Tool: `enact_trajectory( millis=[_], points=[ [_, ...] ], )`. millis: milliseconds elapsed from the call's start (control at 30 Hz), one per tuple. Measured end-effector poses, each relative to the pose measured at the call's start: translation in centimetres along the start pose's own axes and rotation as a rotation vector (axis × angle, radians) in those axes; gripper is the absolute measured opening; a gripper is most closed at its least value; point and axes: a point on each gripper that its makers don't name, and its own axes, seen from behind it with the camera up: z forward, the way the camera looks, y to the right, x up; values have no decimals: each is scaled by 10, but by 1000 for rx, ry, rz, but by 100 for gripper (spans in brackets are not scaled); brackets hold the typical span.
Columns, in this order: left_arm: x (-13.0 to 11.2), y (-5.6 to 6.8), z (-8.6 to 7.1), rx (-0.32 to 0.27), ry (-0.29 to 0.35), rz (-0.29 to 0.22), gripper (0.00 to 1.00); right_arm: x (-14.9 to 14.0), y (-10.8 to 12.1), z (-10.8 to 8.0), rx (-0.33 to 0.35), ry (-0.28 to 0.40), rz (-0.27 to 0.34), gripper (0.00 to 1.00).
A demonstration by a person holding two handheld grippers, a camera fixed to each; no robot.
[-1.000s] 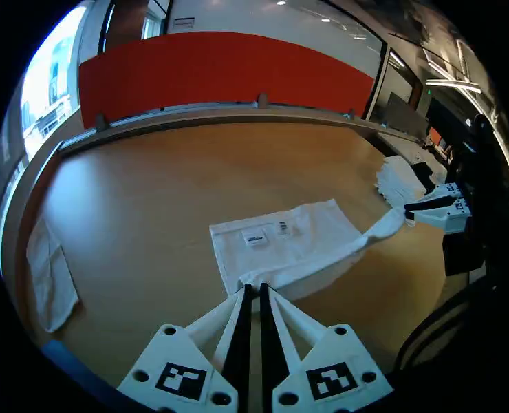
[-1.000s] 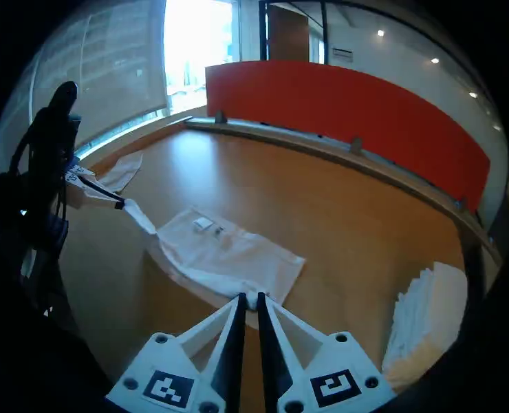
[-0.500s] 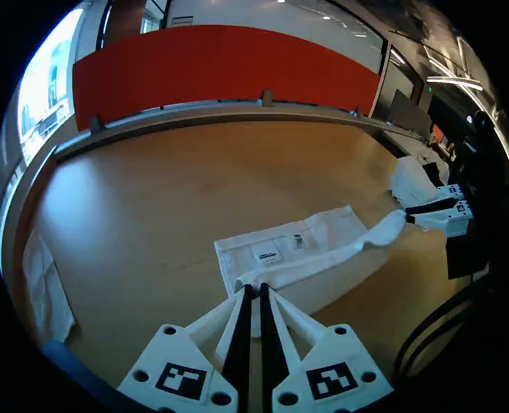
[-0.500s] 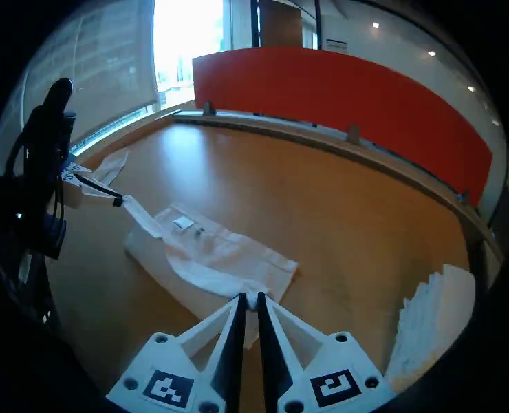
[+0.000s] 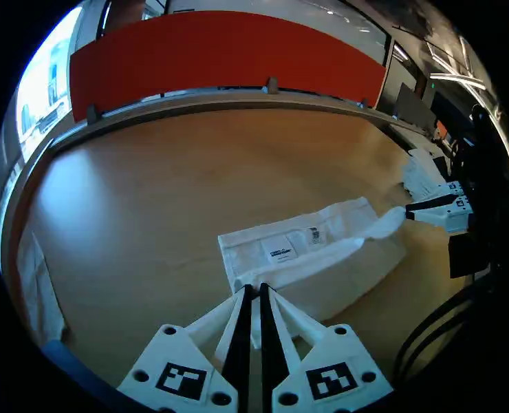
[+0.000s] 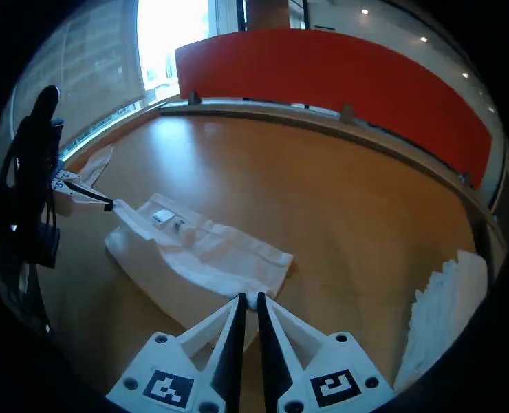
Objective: Fold towel
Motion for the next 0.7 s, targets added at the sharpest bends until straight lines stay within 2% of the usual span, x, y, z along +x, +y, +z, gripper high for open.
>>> enact_trajectory(
  millis=[267, 533, 633, 700],
  points=[
    [1, -8, 20, 3, -7, 9, 9, -1, 11, 20, -19, -15, 35, 13],
    [5, -15, 32, 21, -12, 29, 13, 0, 18, 32, -44, -19, 54, 17],
    [6, -18, 34, 33, -15, 35, 19, 1, 21, 33, -54, -17, 55, 19],
    [7, -21, 35, 42, -17, 39, 26, 2, 22, 33, -60, -15, 58, 25]
  ],
)
